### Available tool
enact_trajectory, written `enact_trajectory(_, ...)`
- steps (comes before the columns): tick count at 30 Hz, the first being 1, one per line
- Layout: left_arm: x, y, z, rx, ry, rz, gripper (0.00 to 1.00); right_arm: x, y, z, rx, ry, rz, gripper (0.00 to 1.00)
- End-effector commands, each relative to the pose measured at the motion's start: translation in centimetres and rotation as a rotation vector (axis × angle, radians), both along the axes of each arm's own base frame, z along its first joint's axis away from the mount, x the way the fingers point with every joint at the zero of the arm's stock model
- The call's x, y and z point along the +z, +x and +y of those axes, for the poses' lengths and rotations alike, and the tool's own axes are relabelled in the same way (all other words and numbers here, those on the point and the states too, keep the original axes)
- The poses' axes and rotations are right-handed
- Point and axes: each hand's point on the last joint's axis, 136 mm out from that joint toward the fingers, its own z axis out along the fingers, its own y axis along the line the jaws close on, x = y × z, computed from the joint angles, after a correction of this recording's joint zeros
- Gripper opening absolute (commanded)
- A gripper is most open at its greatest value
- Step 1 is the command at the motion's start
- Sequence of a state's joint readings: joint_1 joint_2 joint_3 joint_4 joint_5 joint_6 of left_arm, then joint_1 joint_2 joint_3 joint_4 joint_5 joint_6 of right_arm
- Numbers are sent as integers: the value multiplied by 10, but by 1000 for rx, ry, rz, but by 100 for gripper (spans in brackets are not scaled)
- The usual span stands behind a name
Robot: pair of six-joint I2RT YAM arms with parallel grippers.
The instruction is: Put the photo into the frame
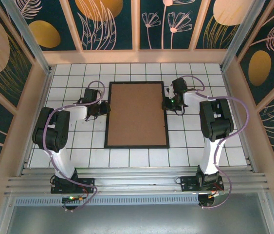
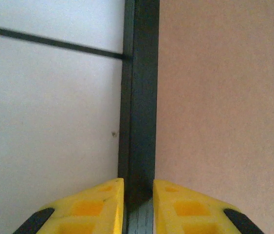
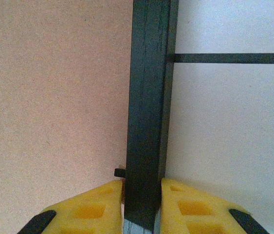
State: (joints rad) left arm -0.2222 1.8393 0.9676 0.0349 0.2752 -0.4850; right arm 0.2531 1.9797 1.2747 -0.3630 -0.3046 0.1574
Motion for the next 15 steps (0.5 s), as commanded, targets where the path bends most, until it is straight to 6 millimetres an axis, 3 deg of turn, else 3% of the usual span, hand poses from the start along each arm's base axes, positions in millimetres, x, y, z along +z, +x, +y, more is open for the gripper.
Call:
enact_trajectory(1, 2, -6, -4, -15, -39, 10, 24, -34, -17, -9, 19, -91, 81, 23)
enact_trajectory(11, -10, -9, -4, -41, -10, 39, 26, -33, -18, -8, 19, -92, 81, 23)
enact_trajectory(15, -26, -20, -9, -81, 32, 80, 28, -33, -18, -7, 22, -91, 81, 23)
